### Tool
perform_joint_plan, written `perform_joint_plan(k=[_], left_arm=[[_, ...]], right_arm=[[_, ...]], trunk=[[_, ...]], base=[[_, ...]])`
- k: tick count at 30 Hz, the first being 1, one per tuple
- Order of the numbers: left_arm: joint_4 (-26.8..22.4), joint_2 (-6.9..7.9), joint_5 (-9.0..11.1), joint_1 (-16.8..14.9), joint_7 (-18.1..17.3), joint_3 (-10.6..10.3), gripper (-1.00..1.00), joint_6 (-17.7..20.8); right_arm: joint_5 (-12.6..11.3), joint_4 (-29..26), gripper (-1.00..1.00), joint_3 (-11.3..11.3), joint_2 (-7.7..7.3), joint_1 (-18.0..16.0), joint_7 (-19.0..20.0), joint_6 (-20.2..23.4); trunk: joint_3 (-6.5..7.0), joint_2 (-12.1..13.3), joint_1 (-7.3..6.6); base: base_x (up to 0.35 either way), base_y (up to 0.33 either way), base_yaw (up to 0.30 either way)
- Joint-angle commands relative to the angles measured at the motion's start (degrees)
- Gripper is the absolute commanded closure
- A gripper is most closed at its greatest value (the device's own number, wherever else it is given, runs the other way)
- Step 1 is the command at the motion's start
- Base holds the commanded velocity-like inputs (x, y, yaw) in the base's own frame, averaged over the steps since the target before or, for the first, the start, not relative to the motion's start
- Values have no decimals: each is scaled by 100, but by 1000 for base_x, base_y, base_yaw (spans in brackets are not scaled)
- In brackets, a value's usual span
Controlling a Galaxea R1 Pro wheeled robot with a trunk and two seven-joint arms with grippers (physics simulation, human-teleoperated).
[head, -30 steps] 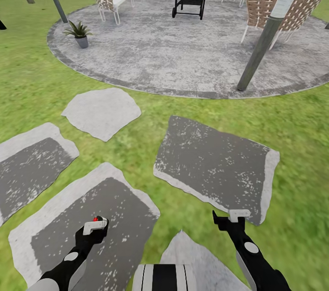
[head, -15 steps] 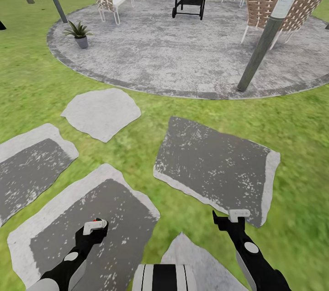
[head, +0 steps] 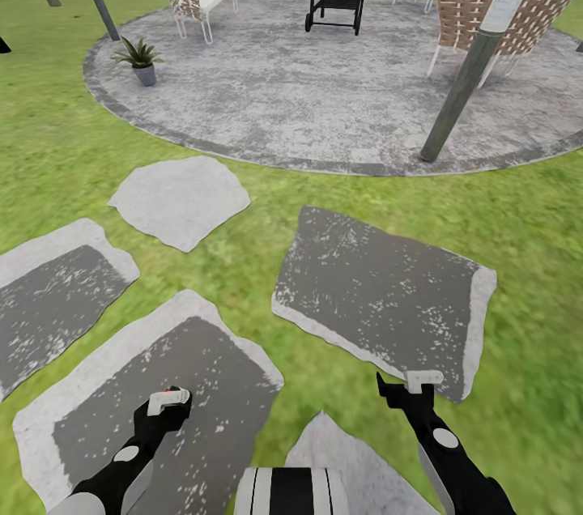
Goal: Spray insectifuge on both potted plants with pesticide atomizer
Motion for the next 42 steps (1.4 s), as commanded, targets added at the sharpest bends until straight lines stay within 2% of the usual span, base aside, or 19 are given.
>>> perform_joint_plan(k=[1,10,42], left_arm=[[5,-2,23,-2,-2,4,-100,-18],[5,-4,23,-2,-2,4,-100,-18],[5,-4,23,-2,-10,-4,-100,-18]], right_arm=[[8,3,-100,-6,1,-2,4,-17],[3,3,-100,-6,1,-2,8,-16],[11,3,-100,-6,1,-2,5,-12]], trunk=[[-3,-1,-1],[39,-1,-1],[50,-1,-1]], base=[[0,0,0],[0,0,0],[4,0,-19]])
